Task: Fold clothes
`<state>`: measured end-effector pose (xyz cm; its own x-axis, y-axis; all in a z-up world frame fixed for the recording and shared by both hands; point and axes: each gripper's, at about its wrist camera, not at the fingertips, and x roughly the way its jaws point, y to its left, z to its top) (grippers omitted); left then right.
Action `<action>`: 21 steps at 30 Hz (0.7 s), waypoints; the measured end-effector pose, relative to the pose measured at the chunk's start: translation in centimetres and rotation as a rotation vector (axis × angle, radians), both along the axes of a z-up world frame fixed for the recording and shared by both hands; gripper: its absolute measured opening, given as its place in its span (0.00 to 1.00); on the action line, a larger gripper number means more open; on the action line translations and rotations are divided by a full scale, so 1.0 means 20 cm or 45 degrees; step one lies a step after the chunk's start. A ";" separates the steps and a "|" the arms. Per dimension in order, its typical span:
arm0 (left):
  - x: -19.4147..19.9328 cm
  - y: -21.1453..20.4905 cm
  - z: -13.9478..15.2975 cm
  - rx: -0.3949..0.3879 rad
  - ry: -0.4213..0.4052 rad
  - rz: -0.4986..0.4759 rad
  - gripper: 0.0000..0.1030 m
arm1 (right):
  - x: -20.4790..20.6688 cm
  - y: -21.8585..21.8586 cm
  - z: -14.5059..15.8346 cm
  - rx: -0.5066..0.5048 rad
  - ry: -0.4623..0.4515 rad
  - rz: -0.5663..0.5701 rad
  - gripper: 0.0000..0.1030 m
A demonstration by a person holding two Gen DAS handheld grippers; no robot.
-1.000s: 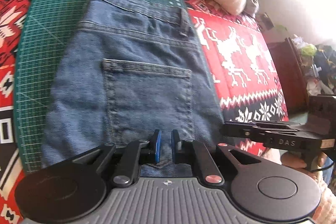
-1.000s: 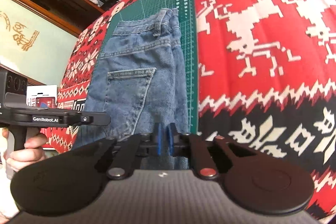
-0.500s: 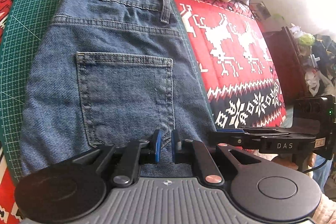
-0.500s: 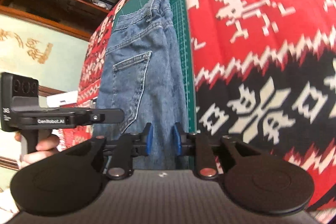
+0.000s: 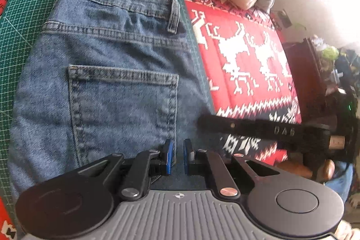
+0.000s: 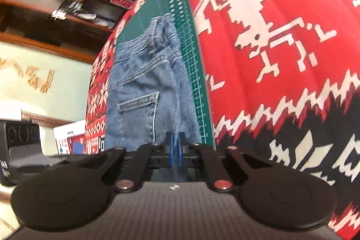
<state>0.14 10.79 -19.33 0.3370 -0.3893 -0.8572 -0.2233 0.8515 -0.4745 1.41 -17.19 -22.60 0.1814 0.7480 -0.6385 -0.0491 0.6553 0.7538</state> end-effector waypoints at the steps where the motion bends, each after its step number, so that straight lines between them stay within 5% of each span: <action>1: 0.01 -0.01 0.01 -0.003 -0.010 -0.004 0.08 | 0.00 0.00 0.01 -0.025 0.005 -0.021 0.02; 8: 0.13 -0.09 0.00 0.045 -0.014 -0.036 0.08 | -0.05 0.02 0.17 -0.129 -0.133 -0.022 0.00; 14: 0.18 -0.10 -0.07 0.052 -0.002 -0.024 0.06 | 0.00 -0.02 0.05 -0.105 -0.024 -0.058 0.00; 21: 0.17 -0.09 -0.06 0.041 0.009 -0.016 0.06 | -0.02 -0.04 0.09 -0.189 -0.078 -0.043 0.00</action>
<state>3.47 8.98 -20.59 0.3265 -0.3657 -0.8716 -0.2158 0.8689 -0.4454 0.99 -18.01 -20.83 0.2471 0.6391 -0.7284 -0.0682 0.7613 0.6448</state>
